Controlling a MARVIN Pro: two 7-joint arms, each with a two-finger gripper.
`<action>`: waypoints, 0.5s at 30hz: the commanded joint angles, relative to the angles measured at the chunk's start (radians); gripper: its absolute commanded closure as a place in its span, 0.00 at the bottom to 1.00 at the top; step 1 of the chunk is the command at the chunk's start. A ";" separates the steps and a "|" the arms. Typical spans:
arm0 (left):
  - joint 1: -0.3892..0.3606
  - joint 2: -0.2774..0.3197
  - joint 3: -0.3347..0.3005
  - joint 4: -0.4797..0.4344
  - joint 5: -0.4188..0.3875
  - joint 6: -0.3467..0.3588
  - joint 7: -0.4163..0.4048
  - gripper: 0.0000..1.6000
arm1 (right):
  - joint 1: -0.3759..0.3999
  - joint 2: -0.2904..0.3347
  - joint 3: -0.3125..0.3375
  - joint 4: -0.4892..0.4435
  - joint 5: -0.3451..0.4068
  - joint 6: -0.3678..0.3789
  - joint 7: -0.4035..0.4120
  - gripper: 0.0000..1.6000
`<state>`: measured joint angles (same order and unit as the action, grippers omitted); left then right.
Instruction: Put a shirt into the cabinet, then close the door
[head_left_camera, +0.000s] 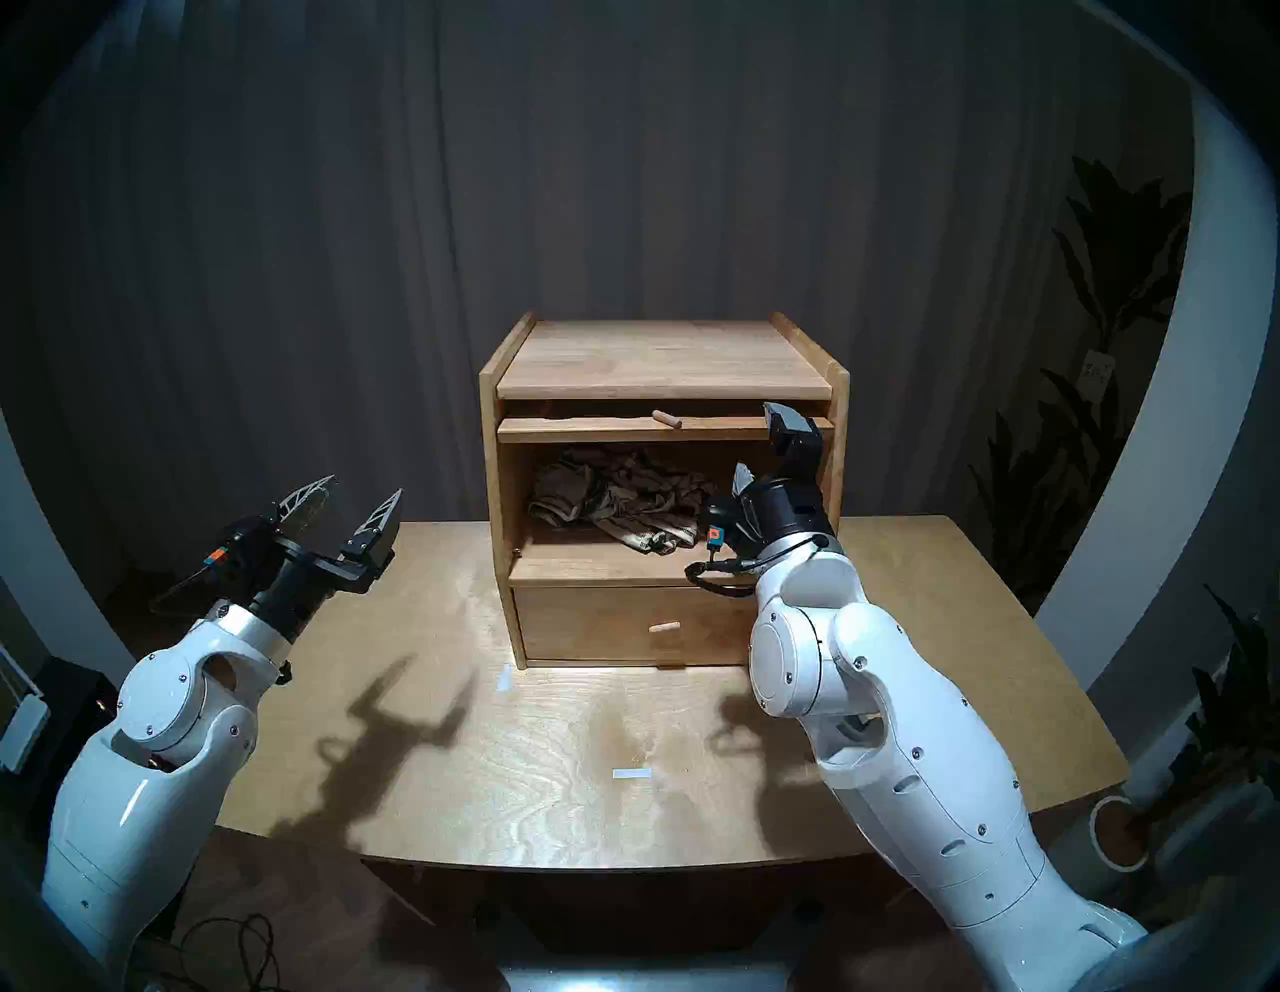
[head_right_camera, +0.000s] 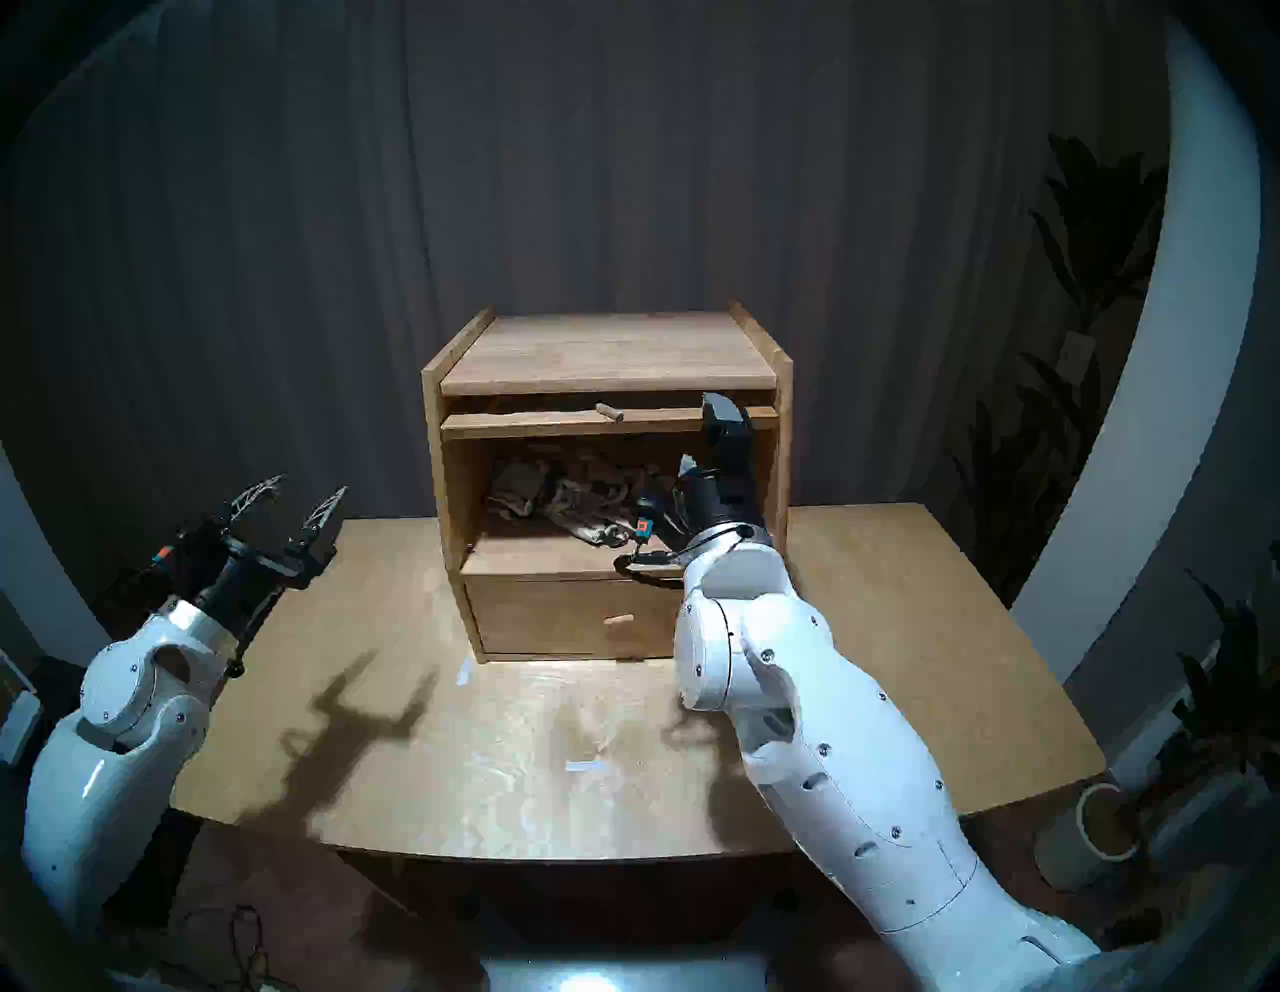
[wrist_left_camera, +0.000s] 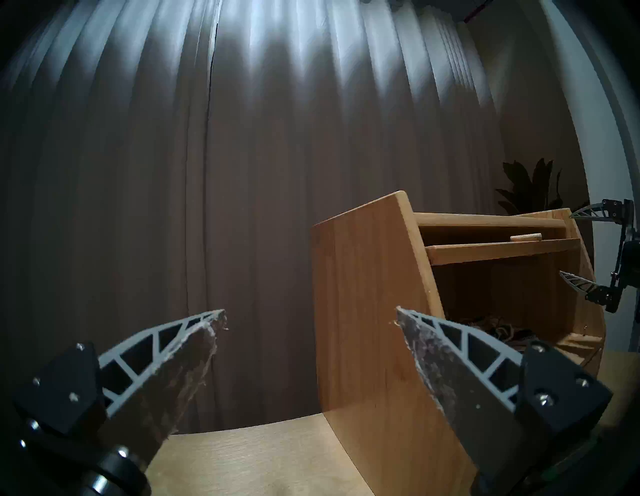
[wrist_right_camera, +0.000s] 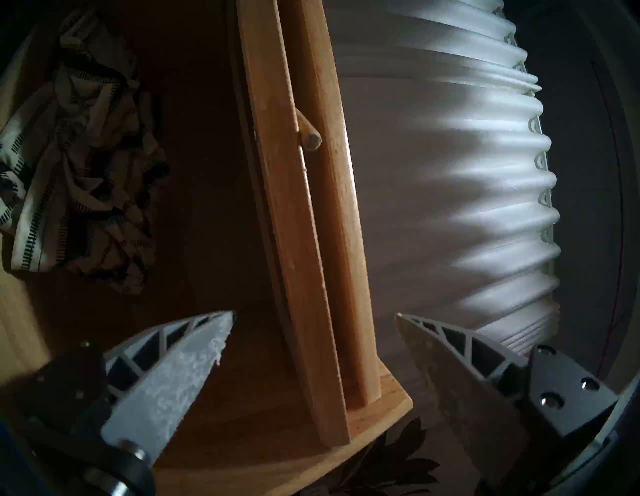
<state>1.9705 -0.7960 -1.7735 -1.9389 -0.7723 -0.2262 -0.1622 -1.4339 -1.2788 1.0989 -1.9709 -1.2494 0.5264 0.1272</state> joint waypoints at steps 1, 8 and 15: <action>-0.007 0.000 -0.014 -0.010 0.004 -0.011 0.003 0.00 | 0.042 -0.017 0.003 0.020 0.006 -0.007 0.001 0.00; -0.007 0.000 -0.014 -0.009 0.004 -0.010 0.003 0.00 | 0.090 -0.019 -0.010 0.080 0.020 -0.044 0.015 0.00; -0.008 -0.001 -0.014 -0.009 0.005 -0.009 0.002 0.00 | 0.142 -0.024 -0.033 0.124 0.014 -0.075 0.012 0.00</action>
<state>1.9706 -0.7962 -1.7744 -1.9382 -0.7682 -0.2267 -0.1641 -1.3664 -1.2874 1.0781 -1.8542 -1.2252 0.4809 0.1474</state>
